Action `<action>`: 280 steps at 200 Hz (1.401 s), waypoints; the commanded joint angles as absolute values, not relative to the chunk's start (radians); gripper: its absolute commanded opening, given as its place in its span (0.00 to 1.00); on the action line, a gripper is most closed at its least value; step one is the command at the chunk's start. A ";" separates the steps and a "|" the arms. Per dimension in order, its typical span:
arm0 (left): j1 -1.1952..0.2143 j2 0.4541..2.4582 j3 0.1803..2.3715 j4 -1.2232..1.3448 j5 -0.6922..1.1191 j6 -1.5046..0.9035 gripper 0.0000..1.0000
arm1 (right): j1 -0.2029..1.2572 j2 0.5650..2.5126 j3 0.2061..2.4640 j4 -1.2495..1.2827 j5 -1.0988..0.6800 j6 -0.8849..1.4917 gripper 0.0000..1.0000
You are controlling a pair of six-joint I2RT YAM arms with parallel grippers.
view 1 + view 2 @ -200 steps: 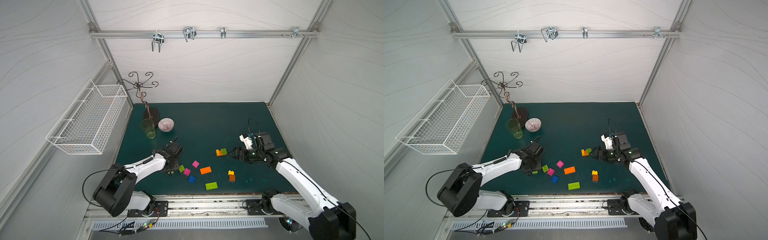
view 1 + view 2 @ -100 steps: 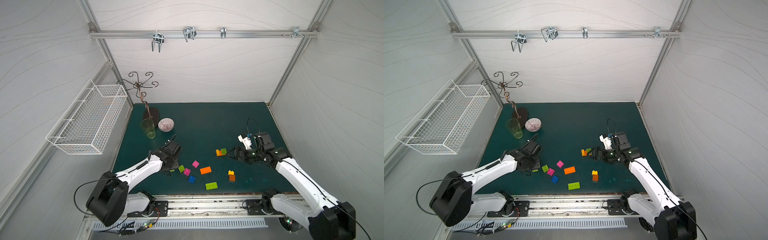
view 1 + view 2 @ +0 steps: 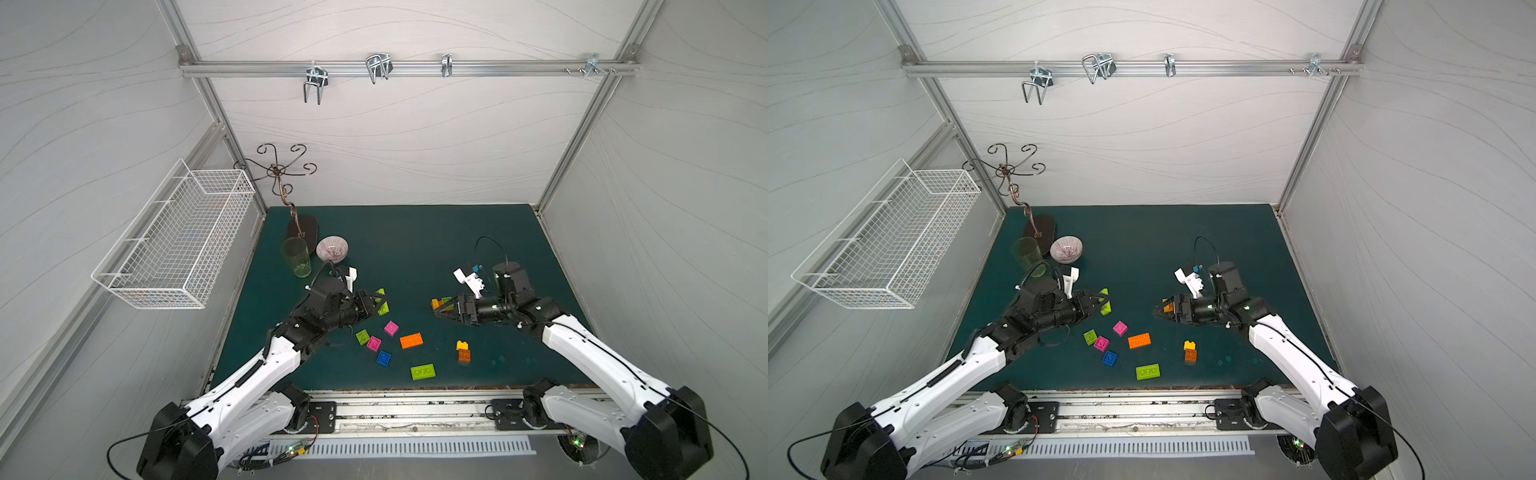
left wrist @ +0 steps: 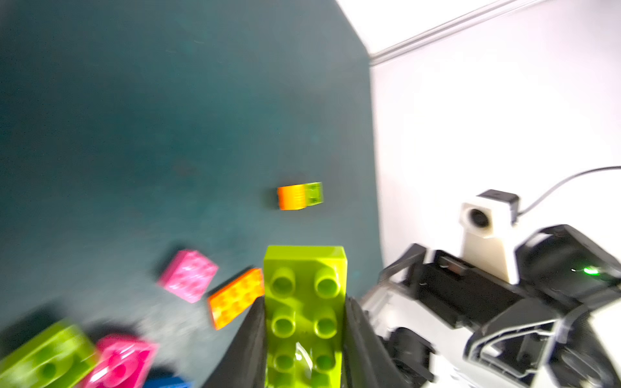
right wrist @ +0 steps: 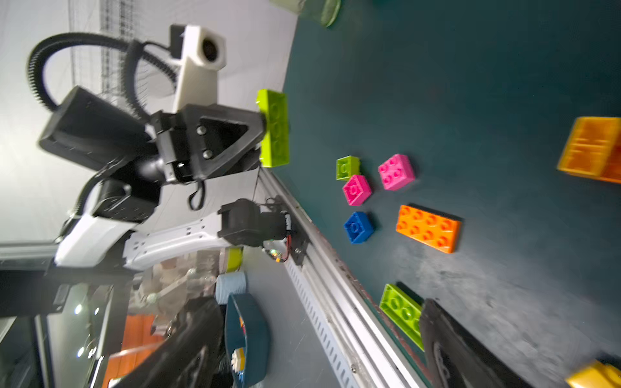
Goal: Assemble the letter p with lego
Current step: Pick up the lego brick from the center of the board.
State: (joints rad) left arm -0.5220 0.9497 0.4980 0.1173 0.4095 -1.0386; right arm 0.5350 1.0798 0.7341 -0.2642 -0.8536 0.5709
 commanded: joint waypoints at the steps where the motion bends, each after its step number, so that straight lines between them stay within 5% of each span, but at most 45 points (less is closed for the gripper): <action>1: -0.542 0.951 0.475 0.540 0.503 -1.211 0.27 | 0.555 1.132 0.751 -0.056 -0.975 0.657 0.87; 127: -0.661 0.906 0.396 0.756 0.456 -1.222 0.28 | 0.701 1.338 0.859 0.307 -1.069 0.886 0.71; 164: -0.661 0.896 0.387 0.765 0.448 -1.220 0.28 | 0.710 1.350 0.858 0.332 -1.076 0.900 0.46; 216: -0.661 0.896 0.376 0.804 0.437 -1.228 0.28 | 0.726 1.372 0.865 0.349 -1.089 0.909 0.46; 249: -0.661 0.917 0.365 0.871 0.438 -1.252 0.28 | 0.724 1.378 0.876 0.344 -1.088 0.907 0.35; 265: -0.661 0.920 0.362 0.868 0.443 -1.253 0.33 | 0.717 1.373 0.872 0.332 -1.087 0.898 0.30; 280: -0.661 0.910 0.368 0.831 0.439 -1.243 0.62 | 0.708 1.366 0.863 0.306 -1.086 0.879 0.29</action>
State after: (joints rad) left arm -0.6567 0.9199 0.3599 0.7559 0.4343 -1.2358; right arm 0.7181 1.3689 0.8520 0.3275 -1.0786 0.9058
